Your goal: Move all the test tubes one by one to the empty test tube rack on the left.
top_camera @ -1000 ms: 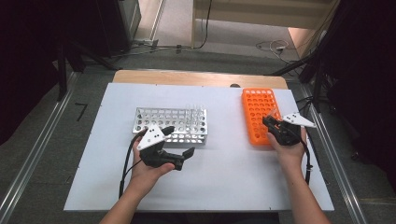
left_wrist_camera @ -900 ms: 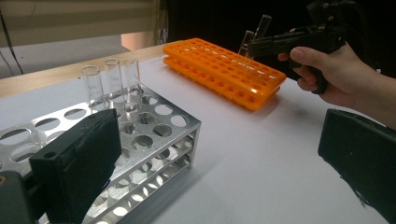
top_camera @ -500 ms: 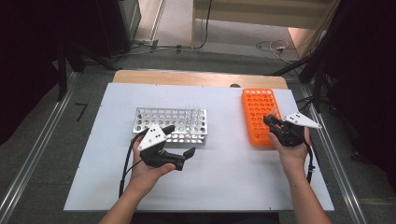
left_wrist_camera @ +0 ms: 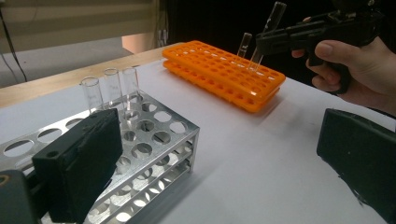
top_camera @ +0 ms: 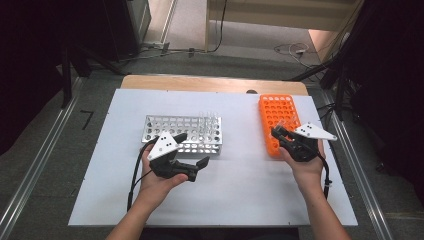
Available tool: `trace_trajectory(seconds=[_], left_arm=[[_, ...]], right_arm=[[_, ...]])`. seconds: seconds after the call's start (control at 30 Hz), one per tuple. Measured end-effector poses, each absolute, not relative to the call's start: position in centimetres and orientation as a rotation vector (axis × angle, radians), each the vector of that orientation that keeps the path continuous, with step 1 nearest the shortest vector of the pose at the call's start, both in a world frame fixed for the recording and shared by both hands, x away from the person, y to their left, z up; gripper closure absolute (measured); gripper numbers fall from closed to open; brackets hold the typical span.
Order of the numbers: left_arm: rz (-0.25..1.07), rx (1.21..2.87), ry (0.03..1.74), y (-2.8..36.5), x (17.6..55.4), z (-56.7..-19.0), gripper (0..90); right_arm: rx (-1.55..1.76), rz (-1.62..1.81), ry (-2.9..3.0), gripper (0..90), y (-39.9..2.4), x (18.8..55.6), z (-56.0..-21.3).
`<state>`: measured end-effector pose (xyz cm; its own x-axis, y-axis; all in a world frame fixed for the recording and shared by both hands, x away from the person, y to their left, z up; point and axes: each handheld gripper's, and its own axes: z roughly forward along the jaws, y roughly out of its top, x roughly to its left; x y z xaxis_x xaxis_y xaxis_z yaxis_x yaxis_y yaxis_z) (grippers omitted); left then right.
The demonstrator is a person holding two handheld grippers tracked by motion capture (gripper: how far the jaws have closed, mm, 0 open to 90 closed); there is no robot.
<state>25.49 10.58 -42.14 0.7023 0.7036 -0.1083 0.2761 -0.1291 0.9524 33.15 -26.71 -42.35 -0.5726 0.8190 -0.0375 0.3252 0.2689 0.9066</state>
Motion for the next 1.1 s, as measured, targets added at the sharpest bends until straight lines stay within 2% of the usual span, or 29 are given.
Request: trace_trajectory(seconds=[0.37,0.6,1.1], left_arm=[[0.438,1.709,0.801,10.6,25.6,-41.8,1.6],[0.417,1.705,0.789,10.0,25.7,-41.3,7.5],[0.367,1.784,0.726,6.7,25.4,-41.0,40.2]], right_arm=[[0.924,1.306,2.14,74.4,-23.3,31.2,-42.2],[0.815,1.304,2.214,74.4,-20.5,29.6,-42.3],[0.641,1.266,2.328,74.4,-16.1,27.0,-42.8]])
